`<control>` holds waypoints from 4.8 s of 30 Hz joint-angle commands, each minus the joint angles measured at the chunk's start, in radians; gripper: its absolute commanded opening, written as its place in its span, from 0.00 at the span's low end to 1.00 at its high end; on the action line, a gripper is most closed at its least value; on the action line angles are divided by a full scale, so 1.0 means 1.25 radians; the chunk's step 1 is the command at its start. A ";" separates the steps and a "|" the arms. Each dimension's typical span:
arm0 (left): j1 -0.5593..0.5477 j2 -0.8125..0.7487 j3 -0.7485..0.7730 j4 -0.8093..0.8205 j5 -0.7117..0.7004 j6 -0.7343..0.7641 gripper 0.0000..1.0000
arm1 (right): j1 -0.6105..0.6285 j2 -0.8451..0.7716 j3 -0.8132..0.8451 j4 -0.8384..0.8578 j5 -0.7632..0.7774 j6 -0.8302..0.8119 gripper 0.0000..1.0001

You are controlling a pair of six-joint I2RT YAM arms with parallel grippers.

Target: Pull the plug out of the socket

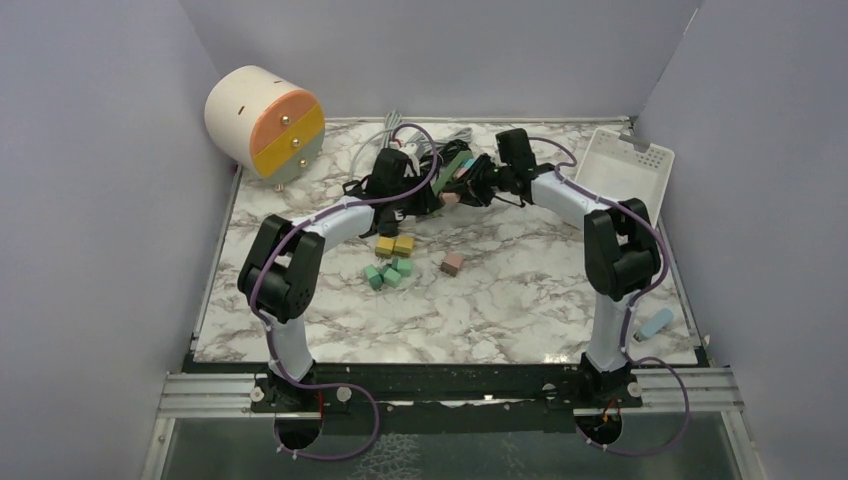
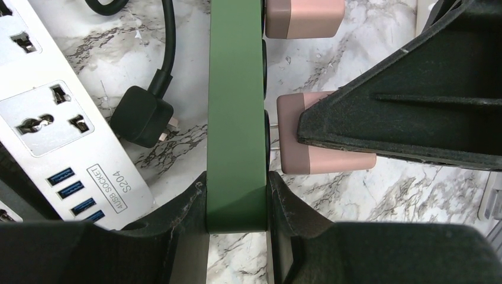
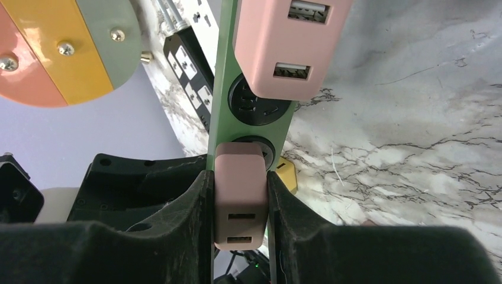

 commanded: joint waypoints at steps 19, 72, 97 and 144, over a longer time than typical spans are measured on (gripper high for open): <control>0.009 0.003 0.054 -0.006 -0.108 0.006 0.00 | -0.041 -0.145 -0.075 -0.201 -0.112 -0.480 0.01; 0.014 -0.029 0.018 0.010 -0.071 0.003 0.00 | -0.013 -0.264 -0.262 -0.054 0.211 -0.595 0.91; -0.001 -0.150 -0.107 0.139 -0.064 0.041 0.00 | -0.042 -0.156 -0.117 0.051 0.082 -0.226 1.00; -0.012 -0.103 -0.099 0.120 -0.113 0.012 0.00 | -0.037 0.012 0.091 -0.003 0.210 -0.159 0.01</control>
